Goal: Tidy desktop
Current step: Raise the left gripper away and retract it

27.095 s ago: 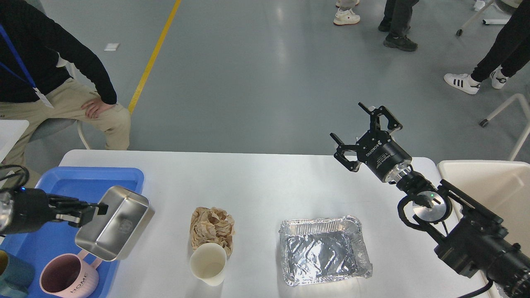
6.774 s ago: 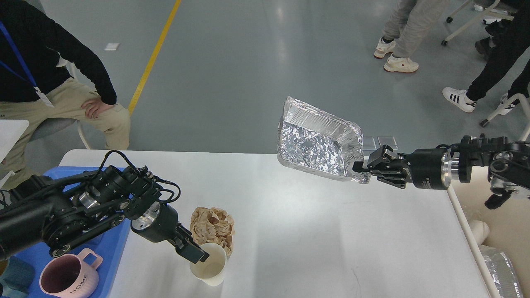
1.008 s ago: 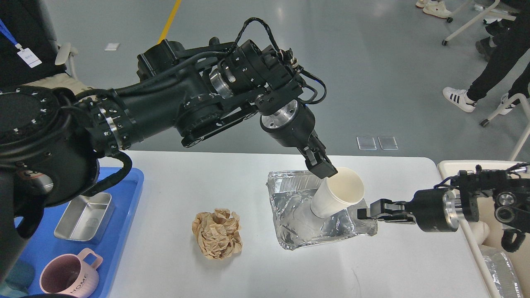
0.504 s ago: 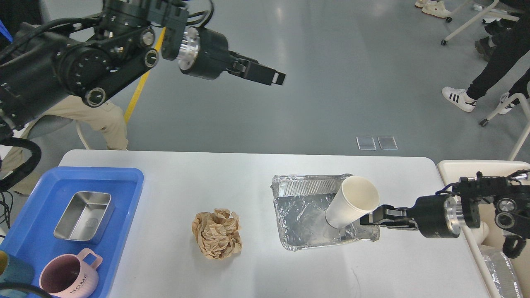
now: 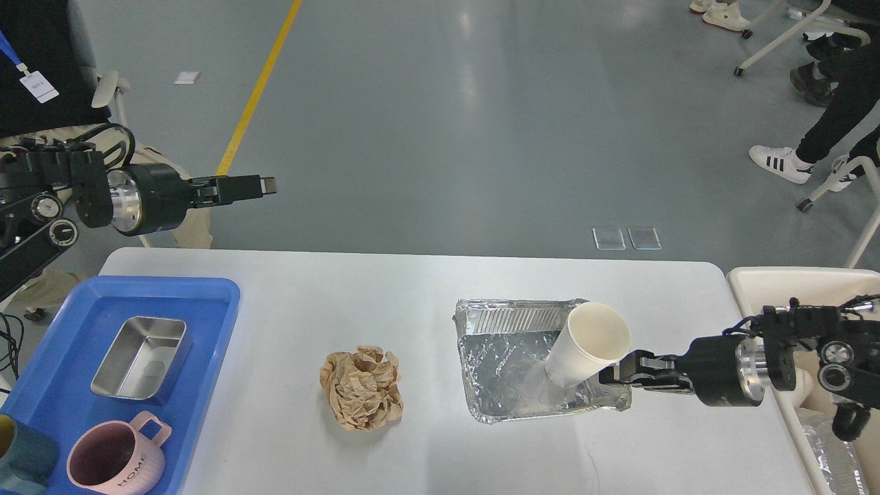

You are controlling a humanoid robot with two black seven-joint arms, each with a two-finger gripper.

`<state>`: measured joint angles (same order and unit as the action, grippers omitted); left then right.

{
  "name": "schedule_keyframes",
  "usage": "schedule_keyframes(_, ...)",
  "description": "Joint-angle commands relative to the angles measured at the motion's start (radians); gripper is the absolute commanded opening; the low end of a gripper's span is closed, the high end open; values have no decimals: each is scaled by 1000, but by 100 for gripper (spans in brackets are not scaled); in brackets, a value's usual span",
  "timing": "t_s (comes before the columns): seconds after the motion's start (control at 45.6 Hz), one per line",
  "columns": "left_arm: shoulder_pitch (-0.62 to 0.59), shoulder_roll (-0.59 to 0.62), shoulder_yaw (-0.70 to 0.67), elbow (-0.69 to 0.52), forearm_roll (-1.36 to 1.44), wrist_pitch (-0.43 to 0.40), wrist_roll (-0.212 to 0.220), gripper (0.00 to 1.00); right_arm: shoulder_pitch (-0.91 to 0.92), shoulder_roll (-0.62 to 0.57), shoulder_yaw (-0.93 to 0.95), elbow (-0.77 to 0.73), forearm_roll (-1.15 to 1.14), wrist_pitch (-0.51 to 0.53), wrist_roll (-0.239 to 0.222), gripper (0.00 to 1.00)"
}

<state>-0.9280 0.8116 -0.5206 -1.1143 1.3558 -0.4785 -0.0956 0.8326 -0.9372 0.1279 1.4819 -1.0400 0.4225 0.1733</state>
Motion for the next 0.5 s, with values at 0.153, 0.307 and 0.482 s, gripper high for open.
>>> schedule_keyframes(0.153, 90, 257, 53, -99, -175, 8, 129, 97, -3, 1, 4, 0, 0, -2, 2, 0)
schedule_keyframes(0.307, 173, 457, 108, -283, -175, 9, 129, 97, -4, 4, 7, 0, 0, -11, 2, 0)
schedule_keyframes(0.482, 244, 624, 111, -470, -191, 26, 131, 97, -4, 6, 7, 1, 0, -11, 2, 0)
